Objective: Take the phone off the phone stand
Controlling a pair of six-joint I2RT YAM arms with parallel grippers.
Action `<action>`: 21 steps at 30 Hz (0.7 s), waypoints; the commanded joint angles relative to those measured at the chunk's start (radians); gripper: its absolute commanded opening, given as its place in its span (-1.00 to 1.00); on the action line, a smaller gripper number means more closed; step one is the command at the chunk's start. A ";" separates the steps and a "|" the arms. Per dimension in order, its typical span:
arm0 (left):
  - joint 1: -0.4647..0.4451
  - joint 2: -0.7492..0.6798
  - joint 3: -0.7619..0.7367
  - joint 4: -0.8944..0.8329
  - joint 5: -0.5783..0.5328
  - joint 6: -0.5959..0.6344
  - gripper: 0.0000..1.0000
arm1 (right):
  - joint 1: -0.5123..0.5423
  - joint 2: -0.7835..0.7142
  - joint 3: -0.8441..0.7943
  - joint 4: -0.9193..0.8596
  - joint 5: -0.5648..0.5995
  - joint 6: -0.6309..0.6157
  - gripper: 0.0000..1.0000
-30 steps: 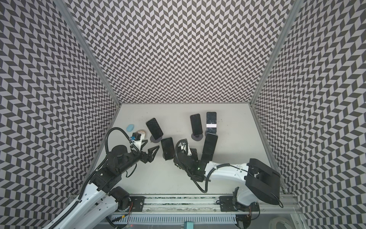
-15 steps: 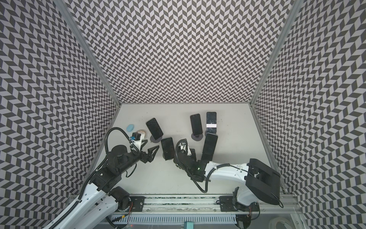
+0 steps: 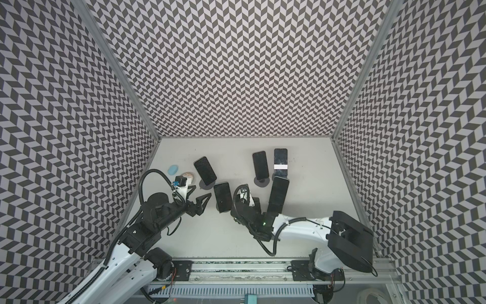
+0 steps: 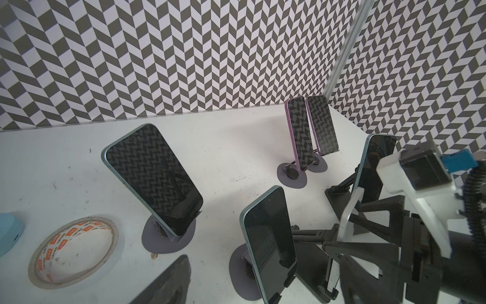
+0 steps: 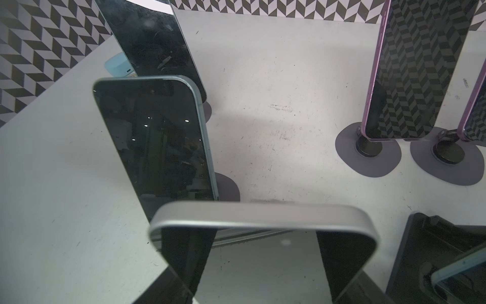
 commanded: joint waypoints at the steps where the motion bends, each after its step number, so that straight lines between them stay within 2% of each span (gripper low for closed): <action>1: 0.007 -0.015 -0.016 0.027 0.007 0.010 0.77 | -0.004 -0.041 0.028 0.001 0.013 -0.002 0.30; 21: 0.007 -0.015 -0.015 0.028 0.008 0.010 0.77 | -0.004 -0.115 0.086 -0.074 -0.020 -0.034 0.25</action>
